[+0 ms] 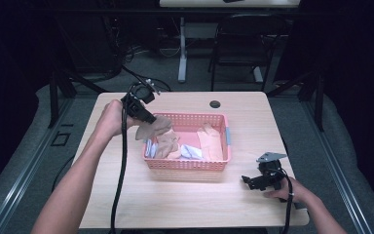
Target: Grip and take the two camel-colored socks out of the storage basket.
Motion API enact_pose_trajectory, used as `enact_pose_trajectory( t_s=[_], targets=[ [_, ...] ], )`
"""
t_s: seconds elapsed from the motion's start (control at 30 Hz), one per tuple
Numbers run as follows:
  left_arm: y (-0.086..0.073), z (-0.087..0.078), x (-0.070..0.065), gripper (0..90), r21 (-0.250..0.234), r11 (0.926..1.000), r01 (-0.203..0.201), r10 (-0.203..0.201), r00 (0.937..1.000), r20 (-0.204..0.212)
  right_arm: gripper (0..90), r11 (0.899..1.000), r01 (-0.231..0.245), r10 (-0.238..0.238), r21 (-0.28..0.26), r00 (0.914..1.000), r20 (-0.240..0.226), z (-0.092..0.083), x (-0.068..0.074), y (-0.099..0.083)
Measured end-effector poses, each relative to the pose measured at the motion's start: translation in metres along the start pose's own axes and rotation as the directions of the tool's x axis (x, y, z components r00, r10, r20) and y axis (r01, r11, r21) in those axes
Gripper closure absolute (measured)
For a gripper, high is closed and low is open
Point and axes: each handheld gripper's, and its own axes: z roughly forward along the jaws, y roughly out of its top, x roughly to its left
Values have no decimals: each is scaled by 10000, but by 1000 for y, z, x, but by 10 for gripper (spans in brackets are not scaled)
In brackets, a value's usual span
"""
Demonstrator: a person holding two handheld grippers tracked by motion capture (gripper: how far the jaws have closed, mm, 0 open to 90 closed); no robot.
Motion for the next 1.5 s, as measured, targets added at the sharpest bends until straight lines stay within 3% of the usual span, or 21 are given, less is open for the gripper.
enact_pose_trajectory(
  t_s=[0.33, 0.7, 0.87, 1.03, 1.1, 1.27, 1.5],
  targets=[
    [-15, -24, 12, 848, -216, 9994, 279, -285, 9992, -283, 0, 10000, 10, -10, 42, 10000, -7, 0, 0, 0],
    [-47, -42, 36, 849, -362, 9929, 1130, -1148, 9920, -524, 0, 10000, 22, -22, 25, 10000, -21, 0, 0, 0],
    [-60, -43, 46, 850, -213, 9891, 1458, -1469, 9872, -625, 0, 10000, -52, 52, -60, 10000, -29, 0, 0, 0],
    [-83, -40, 64, 851, -113, 9766, 2146, -2148, 9738, -750, 0, 10000, -69, 69, -69, 10000, -20, 0, 1, 0],
    [-86, -40, 67, 852, -138, 9751, 2212, -2216, 9722, -758, 0, 10000, -75, 75, -63, 10000, -29, 0, 0, 0],
    [-107, -35, 82, 853, 57, 9620, 2729, -2706, 9560, -1132, 0, 10000, -55, 55, -10, 10000, 7, 0, 0, 0],
    [-136, -8, 101, 855, 475, 9398, 3384, -3292, 9339, -1397, 0, 10000, -64, 64, -23, 10000, -18, 1, 0, 0]
  ],
)
